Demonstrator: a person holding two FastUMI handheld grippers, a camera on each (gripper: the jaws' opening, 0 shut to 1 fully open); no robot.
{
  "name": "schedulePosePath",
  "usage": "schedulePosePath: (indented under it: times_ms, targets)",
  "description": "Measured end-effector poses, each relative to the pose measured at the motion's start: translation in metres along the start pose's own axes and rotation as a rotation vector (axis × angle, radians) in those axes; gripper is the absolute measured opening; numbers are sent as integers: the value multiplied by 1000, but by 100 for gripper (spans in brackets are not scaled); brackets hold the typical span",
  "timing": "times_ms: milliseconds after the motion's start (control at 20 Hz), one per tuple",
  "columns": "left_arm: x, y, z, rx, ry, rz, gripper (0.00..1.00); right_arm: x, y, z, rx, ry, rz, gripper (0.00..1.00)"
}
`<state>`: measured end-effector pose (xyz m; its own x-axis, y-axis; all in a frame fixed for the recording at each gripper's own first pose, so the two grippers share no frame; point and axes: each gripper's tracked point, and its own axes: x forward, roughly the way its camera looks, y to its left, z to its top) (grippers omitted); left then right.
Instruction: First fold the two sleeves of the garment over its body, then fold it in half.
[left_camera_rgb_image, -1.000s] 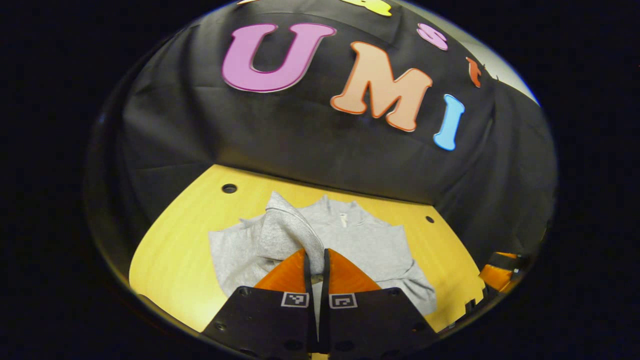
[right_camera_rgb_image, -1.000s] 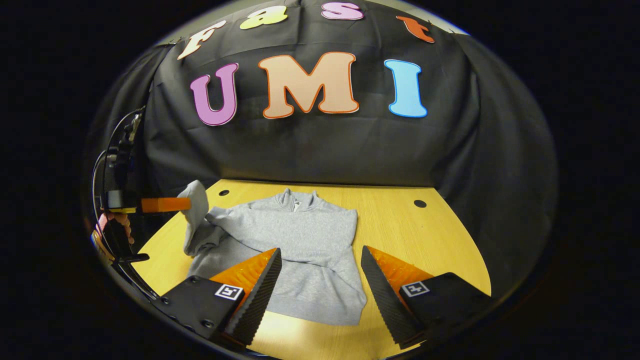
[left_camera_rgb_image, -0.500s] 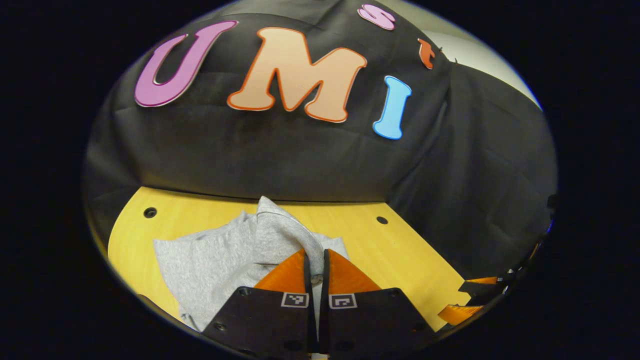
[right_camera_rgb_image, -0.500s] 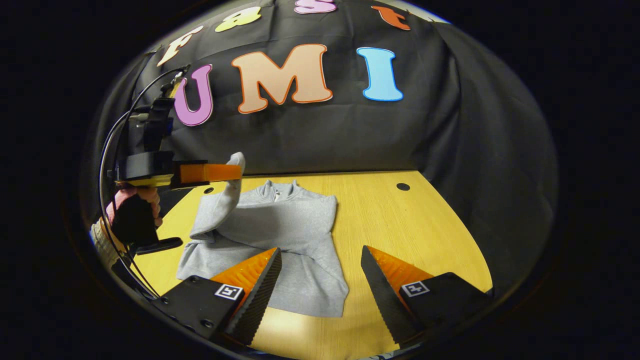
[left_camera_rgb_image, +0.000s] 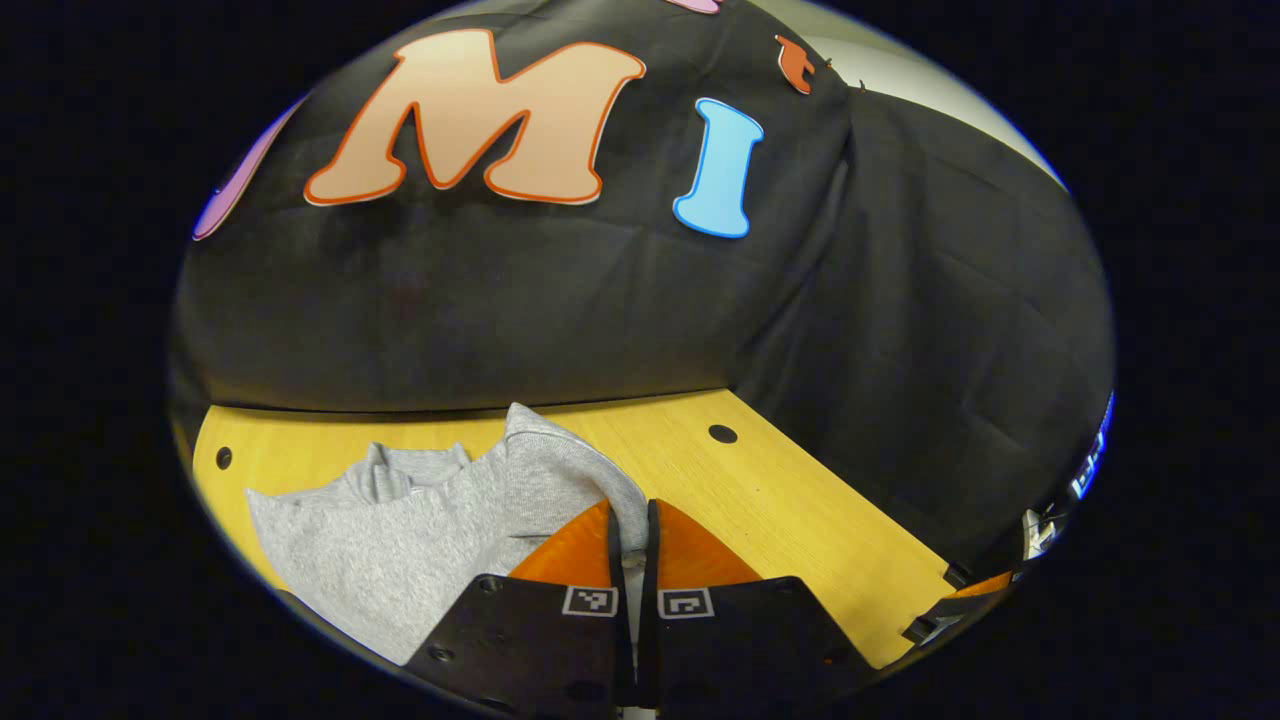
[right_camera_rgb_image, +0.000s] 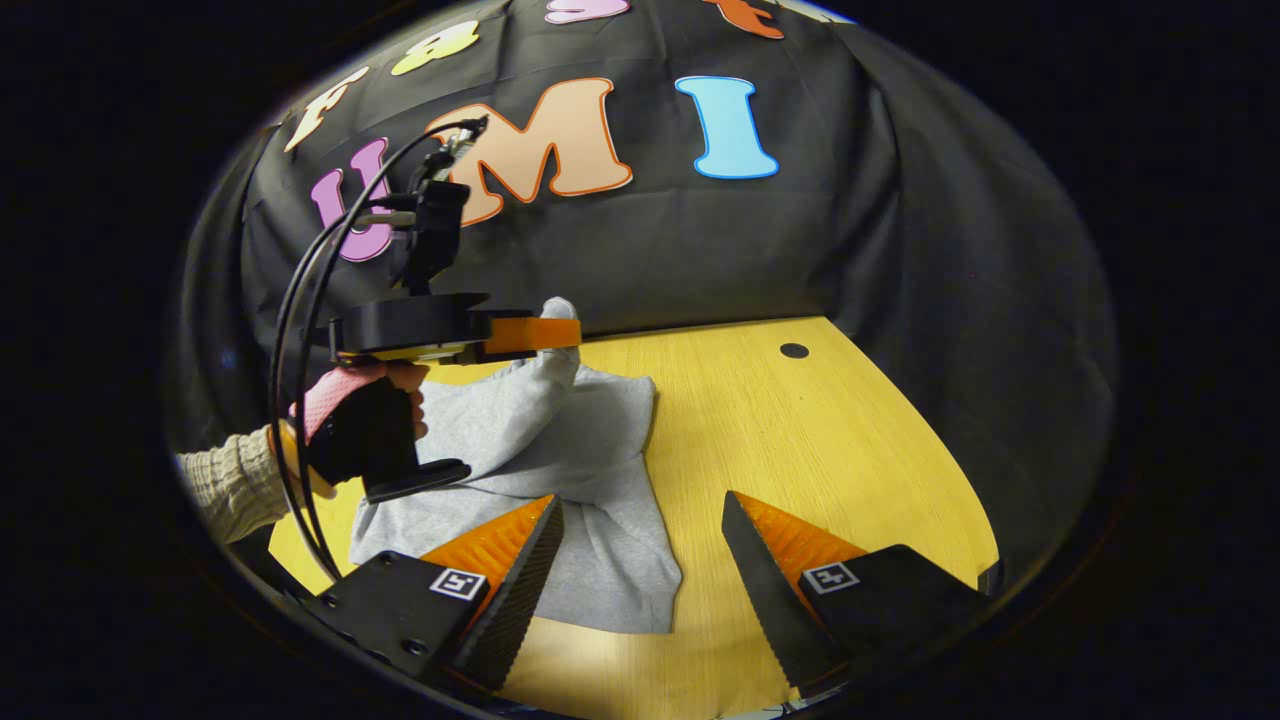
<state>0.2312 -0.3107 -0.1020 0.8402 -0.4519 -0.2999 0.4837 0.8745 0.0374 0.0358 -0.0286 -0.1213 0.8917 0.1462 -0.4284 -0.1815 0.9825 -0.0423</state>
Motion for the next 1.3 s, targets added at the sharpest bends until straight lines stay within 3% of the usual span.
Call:
schedulePosePath:
  times_ms: [200,300,400,450,600,650,1000,1100,1300]
  targets:
    - [32,2,-24,19,72,24,1,5,-13,-3,57,13,-16,99]
    - [42,3,-35,29,107,42,5,5,-19,-2,72,10,-22,96]
    - [48,5,-37,52,116,49,15,5,-25,-1,71,8,-37,99]
    - [49,6,-34,56,100,40,32,6,-25,-2,74,10,-41,99]
    - [35,10,-16,61,53,55,100,9,-24,-9,73,24,-44,99]
    - [31,16,-13,66,35,59,94,10,-22,-11,66,31,-43,99]
    - [-80,85,8,38,-53,151,95,19,4,-37,4,80,2,96]
    - [-123,112,-1,13,-57,193,94,22,11,-47,-14,91,15,99]
    - [-208,161,-41,-2,-28,311,94,29,22,-69,-42,125,35,96]
